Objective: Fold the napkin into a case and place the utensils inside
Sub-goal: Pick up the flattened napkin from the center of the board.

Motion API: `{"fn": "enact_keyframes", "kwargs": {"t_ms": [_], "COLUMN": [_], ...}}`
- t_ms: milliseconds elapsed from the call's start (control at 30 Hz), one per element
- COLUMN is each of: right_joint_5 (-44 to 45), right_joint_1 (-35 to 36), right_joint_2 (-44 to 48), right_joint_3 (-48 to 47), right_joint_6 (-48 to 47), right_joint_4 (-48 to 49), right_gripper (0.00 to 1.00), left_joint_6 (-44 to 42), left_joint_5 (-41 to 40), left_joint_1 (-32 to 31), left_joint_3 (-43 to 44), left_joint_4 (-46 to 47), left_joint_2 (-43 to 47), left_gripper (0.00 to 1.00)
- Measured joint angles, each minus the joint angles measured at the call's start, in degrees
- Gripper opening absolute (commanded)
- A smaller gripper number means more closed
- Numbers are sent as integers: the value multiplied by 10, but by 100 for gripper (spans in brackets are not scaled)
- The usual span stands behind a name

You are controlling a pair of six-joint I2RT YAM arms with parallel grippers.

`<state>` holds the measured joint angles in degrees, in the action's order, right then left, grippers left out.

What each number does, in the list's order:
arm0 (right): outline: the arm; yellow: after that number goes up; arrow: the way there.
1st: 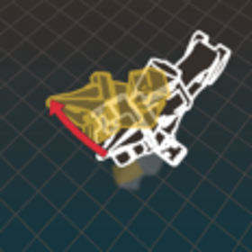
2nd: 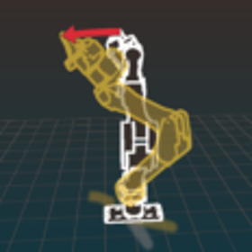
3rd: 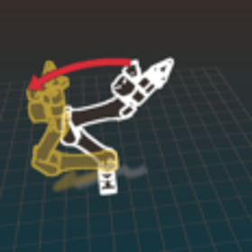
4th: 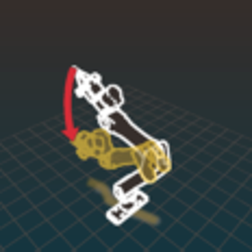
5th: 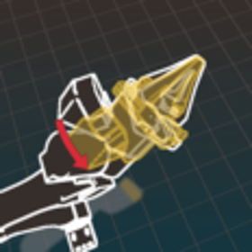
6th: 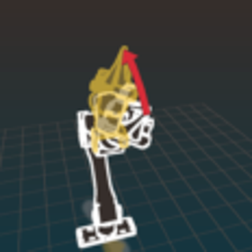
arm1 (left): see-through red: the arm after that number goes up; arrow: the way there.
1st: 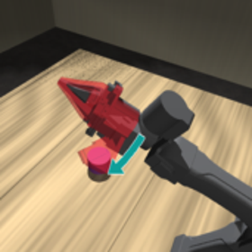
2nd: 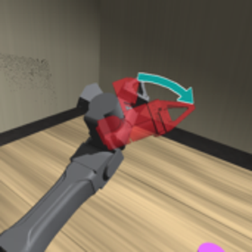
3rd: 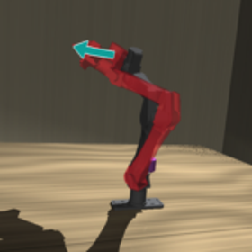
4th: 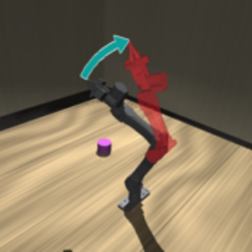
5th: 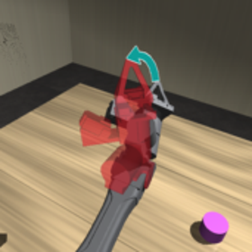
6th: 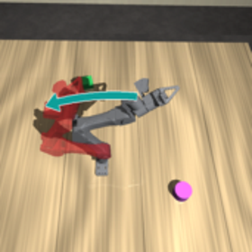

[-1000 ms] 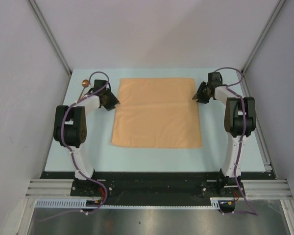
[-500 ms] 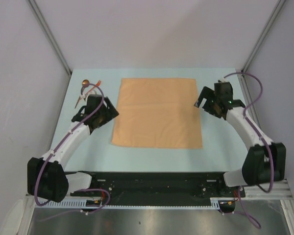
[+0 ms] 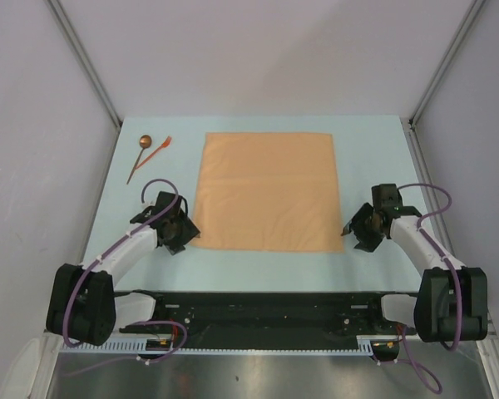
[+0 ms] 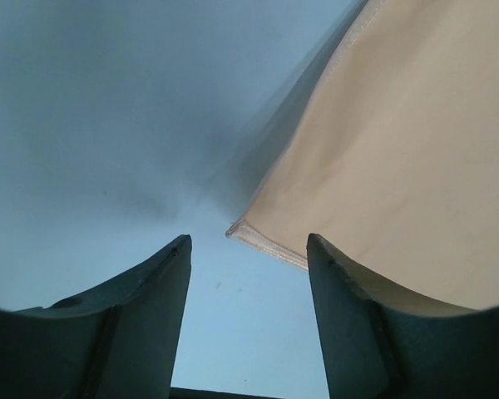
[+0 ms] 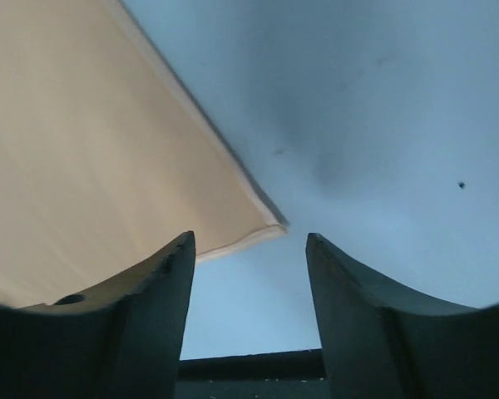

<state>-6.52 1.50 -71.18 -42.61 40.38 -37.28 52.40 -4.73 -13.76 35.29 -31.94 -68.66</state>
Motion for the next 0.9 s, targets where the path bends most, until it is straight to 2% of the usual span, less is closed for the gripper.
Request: {"fn": "enact_keyframes", "kwargs": {"t_ms": [67, 300, 533, 900], "right_joint_5": [10, 52, 88, 107], "right_joint_1": [10, 98, 108, 134], "right_joint_2": [13, 30, 29, -30], "right_joint_3": [30, 54, 76, 67], "right_joint_6": [15, 74, 106, 108], "right_joint_4": [-3, -7, 2, 46], "right_gripper": [52, 51, 51, 48], "left_joint_6": [6, 17, 16, 15], "left_joint_5": [6, 14, 23, 39], "left_joint_1": [0, 0, -1, -2], "left_joint_3": [-1, -11, -21, -37], "left_joint_4": [12, 35, 50, 78], "left_joint_2": [-9, -32, -32, -24], "left_gripper": [54, 41, 30, 7]}}
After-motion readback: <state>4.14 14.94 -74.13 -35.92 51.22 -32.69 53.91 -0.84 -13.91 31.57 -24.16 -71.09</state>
